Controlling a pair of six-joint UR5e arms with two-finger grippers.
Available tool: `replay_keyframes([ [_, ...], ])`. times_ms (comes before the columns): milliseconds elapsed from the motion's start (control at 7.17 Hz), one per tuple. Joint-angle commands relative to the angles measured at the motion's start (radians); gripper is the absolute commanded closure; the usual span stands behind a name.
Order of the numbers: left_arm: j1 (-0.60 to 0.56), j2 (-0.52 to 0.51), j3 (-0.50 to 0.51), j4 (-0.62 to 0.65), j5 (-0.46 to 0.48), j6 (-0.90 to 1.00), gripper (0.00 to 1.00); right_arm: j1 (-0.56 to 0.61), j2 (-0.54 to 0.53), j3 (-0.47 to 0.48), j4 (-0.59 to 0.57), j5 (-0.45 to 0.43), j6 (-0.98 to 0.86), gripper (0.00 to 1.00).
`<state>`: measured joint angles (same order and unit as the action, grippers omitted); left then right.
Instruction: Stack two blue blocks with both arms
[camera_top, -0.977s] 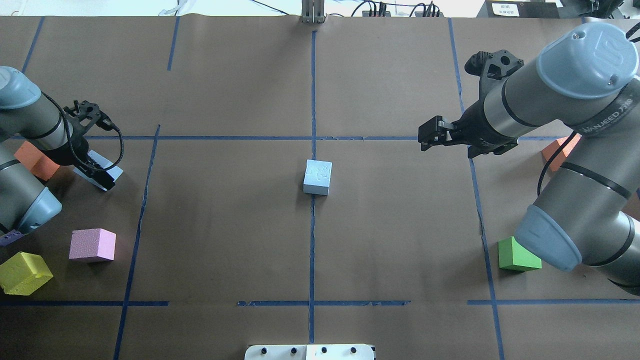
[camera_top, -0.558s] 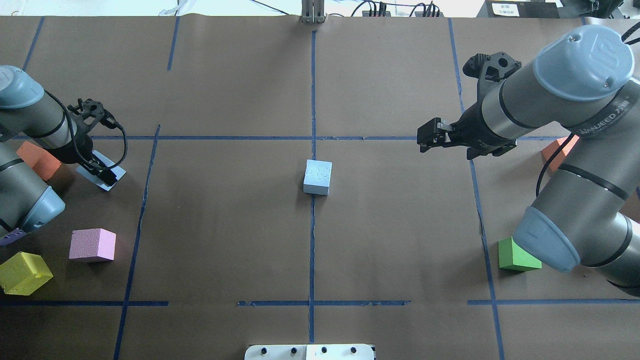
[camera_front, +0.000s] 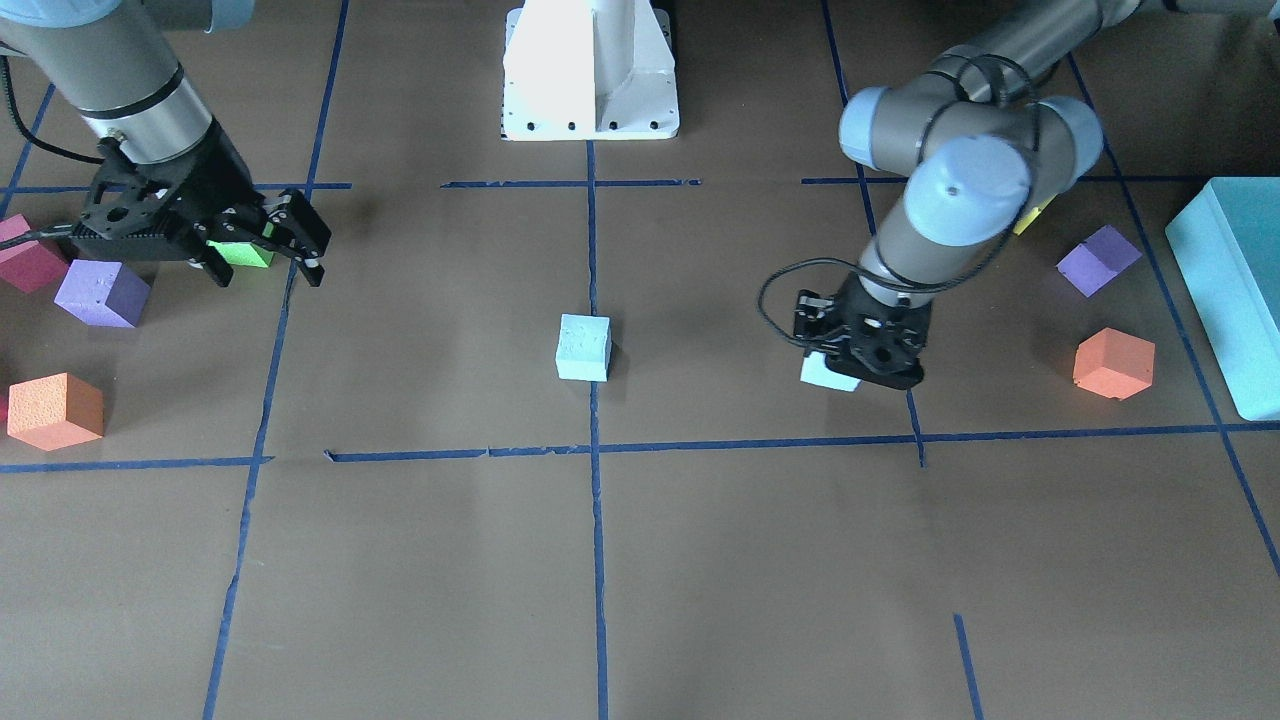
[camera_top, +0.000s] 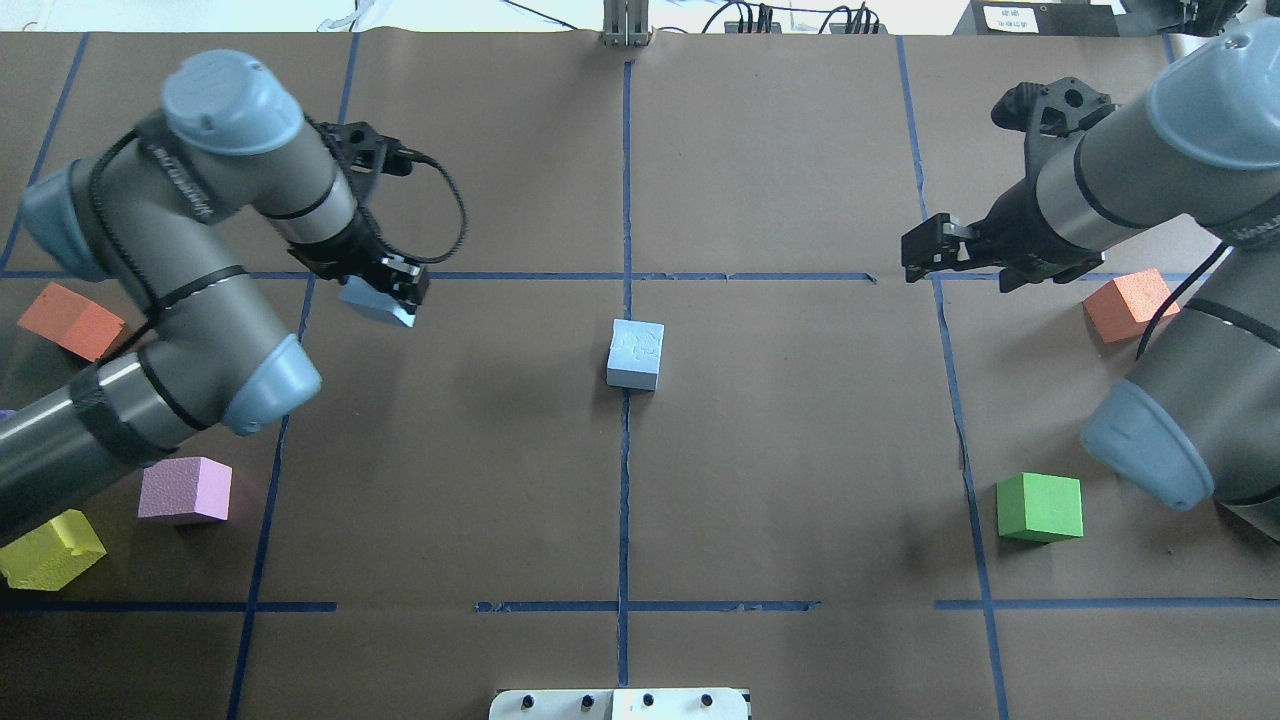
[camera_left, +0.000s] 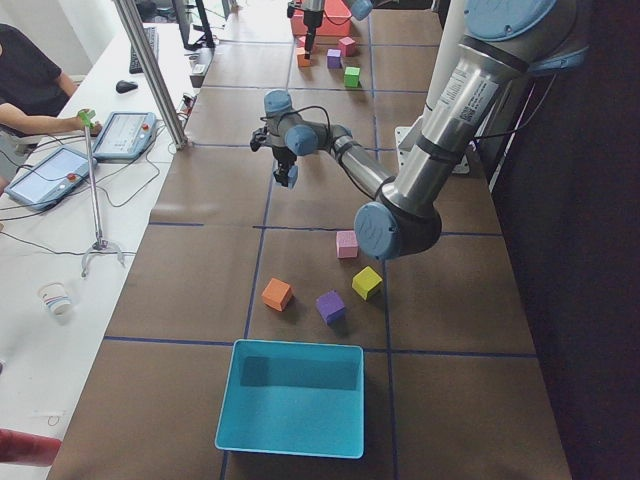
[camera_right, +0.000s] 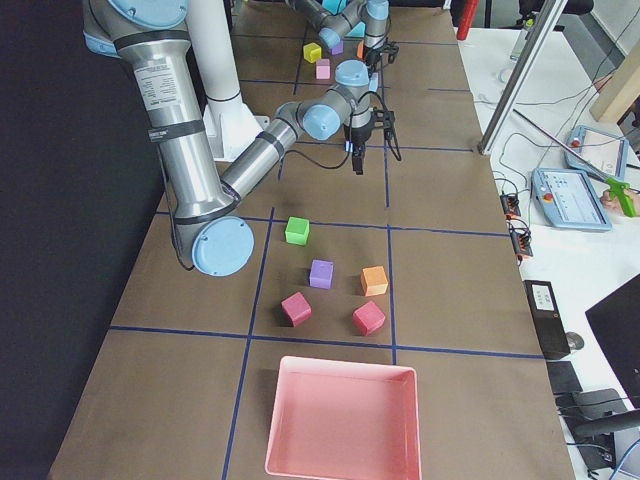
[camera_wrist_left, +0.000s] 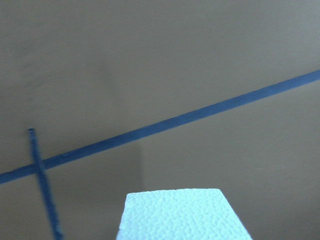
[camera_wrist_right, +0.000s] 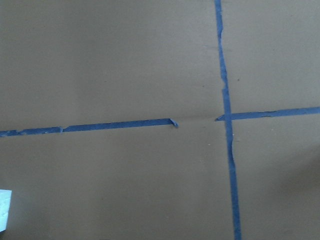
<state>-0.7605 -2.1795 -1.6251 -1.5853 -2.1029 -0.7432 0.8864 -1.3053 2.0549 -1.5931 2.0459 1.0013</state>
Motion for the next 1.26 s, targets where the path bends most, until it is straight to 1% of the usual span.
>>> replay_keyframes([
  [0, 0.146, -0.199, 0.022, 0.102, 0.082, -0.195, 0.86, 0.08, -0.075, -0.002, -0.001, 0.04, -0.152, 0.0],
  [140, 0.18, -0.259, 0.058, 0.105, 0.136, -0.255, 0.87, 0.119, -0.101, -0.008, -0.001, 0.084, -0.214, 0.0],
  [279, 0.184, -0.279, 0.069, 0.113, 0.138, -0.268, 0.86, 0.129, -0.109, -0.015, -0.001, 0.092, -0.231, 0.0],
  [419, 0.211, -0.295, 0.103, 0.113, 0.144, -0.272, 0.86, 0.131, -0.118, -0.015, -0.001, 0.092, -0.233, 0.0],
  [558, 0.228, -0.359, 0.208, 0.104, 0.176, -0.274, 0.86, 0.131, -0.124, -0.015, 0.001, 0.092, -0.233, 0.0],
  [698, 0.228, -0.391, 0.273, 0.096, 0.176, -0.265, 0.84, 0.131, -0.124, -0.013, 0.001, 0.092, -0.233, 0.0],
  [837, 0.228, -0.391, 0.293, 0.073, 0.176, -0.265, 0.83, 0.131, -0.126, -0.013, 0.001, 0.092, -0.233, 0.0],
  [1116, 0.23, -0.396, 0.297, 0.068, 0.176, -0.265, 0.81, 0.129, -0.126, -0.016, -0.001, 0.092, -0.233, 0.0],
])
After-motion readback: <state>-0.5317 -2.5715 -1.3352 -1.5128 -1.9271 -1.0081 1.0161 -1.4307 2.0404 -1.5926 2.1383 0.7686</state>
